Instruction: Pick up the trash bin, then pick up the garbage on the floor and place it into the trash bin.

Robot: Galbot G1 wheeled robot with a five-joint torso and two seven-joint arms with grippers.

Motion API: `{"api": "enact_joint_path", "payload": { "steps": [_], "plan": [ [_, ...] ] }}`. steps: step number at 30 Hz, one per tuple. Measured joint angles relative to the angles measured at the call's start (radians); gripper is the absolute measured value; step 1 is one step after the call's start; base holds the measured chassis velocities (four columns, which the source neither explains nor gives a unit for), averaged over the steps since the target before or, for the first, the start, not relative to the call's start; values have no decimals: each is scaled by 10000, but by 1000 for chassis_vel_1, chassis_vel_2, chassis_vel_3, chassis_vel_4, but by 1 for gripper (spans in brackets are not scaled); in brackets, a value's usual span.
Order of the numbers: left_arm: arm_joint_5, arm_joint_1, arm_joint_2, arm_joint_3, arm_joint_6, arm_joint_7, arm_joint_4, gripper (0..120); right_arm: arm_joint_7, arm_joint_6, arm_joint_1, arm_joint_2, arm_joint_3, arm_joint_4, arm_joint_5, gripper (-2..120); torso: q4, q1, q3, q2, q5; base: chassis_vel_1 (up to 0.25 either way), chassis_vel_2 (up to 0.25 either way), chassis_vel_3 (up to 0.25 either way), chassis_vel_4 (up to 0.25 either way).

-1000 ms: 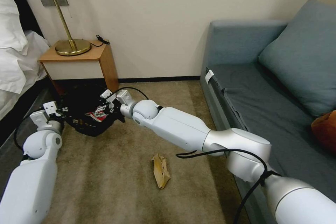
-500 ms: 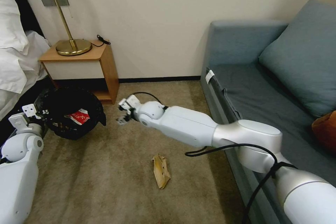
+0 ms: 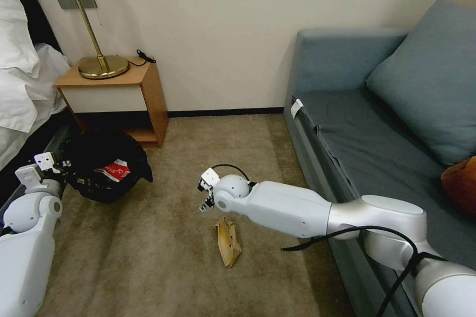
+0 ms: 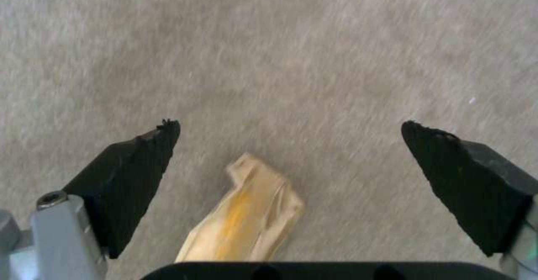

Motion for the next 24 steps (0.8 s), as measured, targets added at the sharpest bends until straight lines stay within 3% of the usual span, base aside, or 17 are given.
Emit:
{"api": "enact_joint_path", "payload": {
  "steps": [14, 24],
  "plan": [
    [205, 262, -345, 66, -192, 84, 95, 3, 275, 25, -958, -165, 289, 130, -109, 100, -2, 0, 0, 0, 0, 0, 0, 0, 0],
    [191, 409, -389, 38, -198, 128, -200, 3, 110, 54, -1824, 29, 437, -749, -812, 100, -3, 0, 0, 1, -1, 0, 0, 0, 0]
  ]
}}
